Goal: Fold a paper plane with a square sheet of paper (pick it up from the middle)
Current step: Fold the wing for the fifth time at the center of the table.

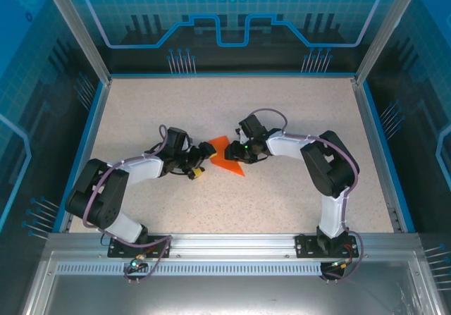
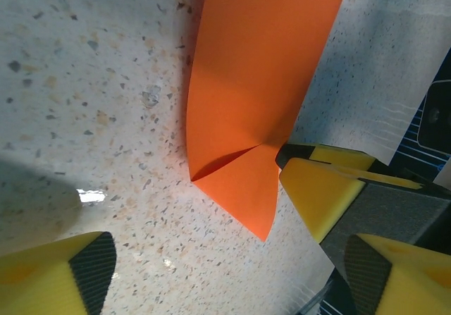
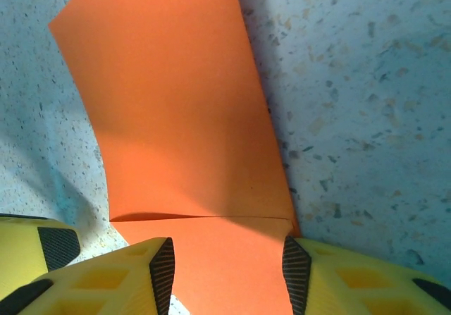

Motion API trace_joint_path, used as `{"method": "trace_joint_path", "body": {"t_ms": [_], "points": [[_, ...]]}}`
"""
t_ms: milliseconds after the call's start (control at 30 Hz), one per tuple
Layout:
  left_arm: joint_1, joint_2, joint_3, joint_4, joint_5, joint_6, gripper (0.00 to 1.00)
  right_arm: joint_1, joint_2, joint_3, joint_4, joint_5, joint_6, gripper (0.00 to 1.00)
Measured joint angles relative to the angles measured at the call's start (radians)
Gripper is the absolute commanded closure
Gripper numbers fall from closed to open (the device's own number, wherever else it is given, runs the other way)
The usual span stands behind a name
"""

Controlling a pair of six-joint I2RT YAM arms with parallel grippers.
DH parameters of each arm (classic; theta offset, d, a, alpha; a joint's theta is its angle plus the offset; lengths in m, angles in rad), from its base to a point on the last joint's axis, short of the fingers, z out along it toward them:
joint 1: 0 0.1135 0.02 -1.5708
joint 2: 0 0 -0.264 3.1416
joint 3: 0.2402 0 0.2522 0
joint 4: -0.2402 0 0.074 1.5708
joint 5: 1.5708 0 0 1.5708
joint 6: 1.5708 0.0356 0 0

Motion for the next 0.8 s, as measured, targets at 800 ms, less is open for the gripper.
{"method": "trace_joint_path", "body": {"t_ms": [800], "points": [[-0.034,0.18,0.085,0.105,0.055,-0.006,0.54,-0.063,0.0,-0.055,0.097,-0.134,0.048,0.52]]}}
